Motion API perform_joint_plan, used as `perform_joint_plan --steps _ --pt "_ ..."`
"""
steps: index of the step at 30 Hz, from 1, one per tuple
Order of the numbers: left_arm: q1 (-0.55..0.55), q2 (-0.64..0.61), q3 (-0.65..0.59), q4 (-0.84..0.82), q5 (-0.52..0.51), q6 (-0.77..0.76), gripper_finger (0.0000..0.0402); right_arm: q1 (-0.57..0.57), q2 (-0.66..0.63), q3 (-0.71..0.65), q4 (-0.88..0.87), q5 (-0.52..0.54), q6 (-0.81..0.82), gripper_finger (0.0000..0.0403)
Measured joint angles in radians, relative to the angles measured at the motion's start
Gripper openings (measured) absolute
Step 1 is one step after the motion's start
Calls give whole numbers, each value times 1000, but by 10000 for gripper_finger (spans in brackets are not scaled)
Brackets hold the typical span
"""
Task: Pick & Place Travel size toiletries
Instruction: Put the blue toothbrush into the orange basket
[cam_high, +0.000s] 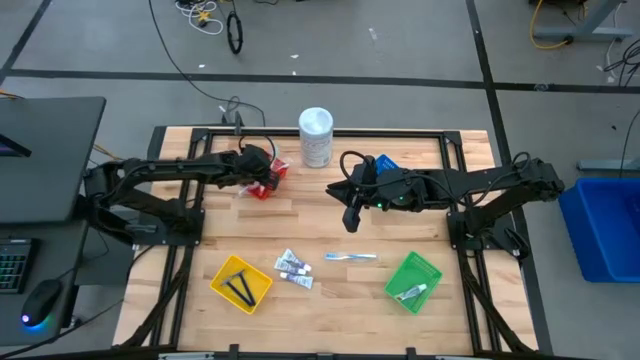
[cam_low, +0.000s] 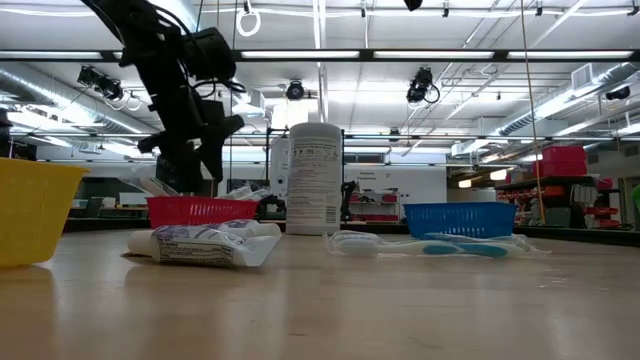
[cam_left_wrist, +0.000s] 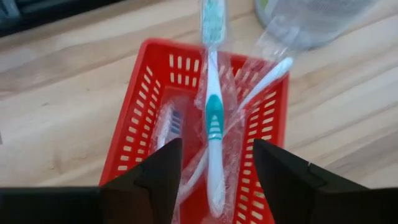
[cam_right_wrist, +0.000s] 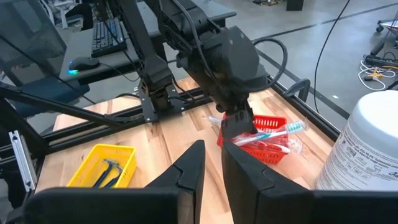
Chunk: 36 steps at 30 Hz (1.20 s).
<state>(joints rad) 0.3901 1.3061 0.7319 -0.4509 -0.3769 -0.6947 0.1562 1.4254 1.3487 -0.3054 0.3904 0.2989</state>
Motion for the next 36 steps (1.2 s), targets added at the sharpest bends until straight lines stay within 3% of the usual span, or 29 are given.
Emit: perform_joint_plan --steps 15,26,36 --pt "-6 -117 0 21 100 154 97 0 0 0 -5 -1 -65 60" --pt "-108 -117 0 25 215 187 20 0 0 0 -11 0 -79 61" --pt "-229 -117 0 119 299 176 12 0 0 0 -171 -18 -79 59"
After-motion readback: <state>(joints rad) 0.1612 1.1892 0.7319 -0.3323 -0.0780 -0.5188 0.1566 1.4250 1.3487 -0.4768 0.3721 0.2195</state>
